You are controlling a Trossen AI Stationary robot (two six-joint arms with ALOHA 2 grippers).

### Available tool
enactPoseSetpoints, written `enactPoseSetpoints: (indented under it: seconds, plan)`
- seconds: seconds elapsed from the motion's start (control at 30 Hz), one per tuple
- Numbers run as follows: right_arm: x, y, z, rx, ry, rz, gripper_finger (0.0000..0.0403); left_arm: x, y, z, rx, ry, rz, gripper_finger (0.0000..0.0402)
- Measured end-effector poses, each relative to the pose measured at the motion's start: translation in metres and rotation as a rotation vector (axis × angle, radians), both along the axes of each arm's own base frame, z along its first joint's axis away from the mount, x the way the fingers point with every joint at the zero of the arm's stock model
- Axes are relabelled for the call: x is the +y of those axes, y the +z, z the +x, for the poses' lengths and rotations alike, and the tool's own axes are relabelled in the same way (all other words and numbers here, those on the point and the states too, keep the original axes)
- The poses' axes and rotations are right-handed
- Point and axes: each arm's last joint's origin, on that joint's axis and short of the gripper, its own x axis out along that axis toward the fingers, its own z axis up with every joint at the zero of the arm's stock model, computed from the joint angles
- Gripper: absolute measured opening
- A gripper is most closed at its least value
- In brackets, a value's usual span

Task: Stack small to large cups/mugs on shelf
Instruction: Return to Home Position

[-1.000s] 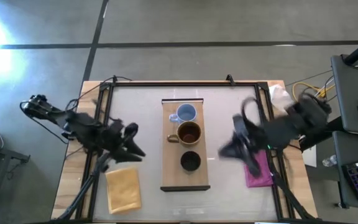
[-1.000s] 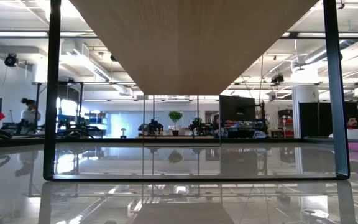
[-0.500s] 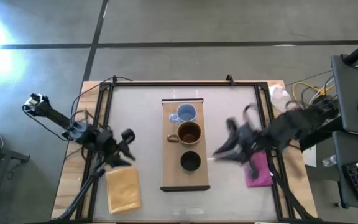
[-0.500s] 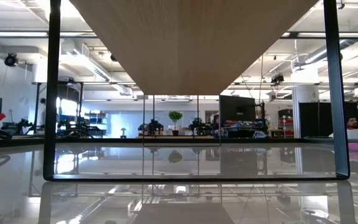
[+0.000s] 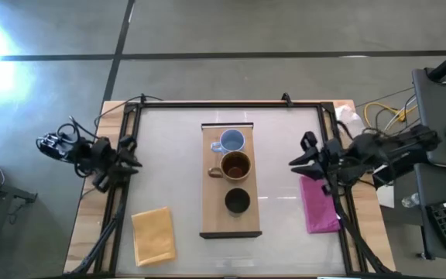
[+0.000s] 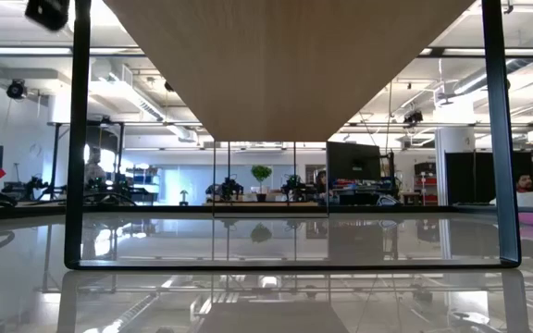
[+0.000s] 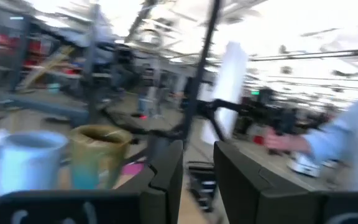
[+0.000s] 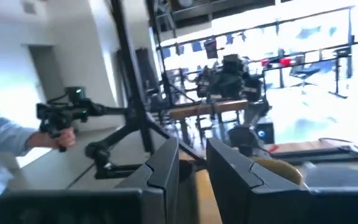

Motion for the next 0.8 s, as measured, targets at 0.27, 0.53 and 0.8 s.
enactPoseSetpoints:
  seconds: [0.27,0.53,0.8]
  plan:
    - [-0.003,-0.059,0.007,-0.086,-0.032,0.057,0.0069,0.003,-0.034,-0.002,0.045,0.058,-0.03,0.0077]
    - [-0.016,-0.1,0.006,-0.171,-0.108,0.104,0.0077,-0.001,-0.061,0.009,0.135,0.069,-0.074,0.0077]
    - [-0.03,-0.136,0.0,-0.111,-0.147,0.199,0.0074,-0.003,-0.08,0.013,0.271,0.07,-0.148,0.0077]
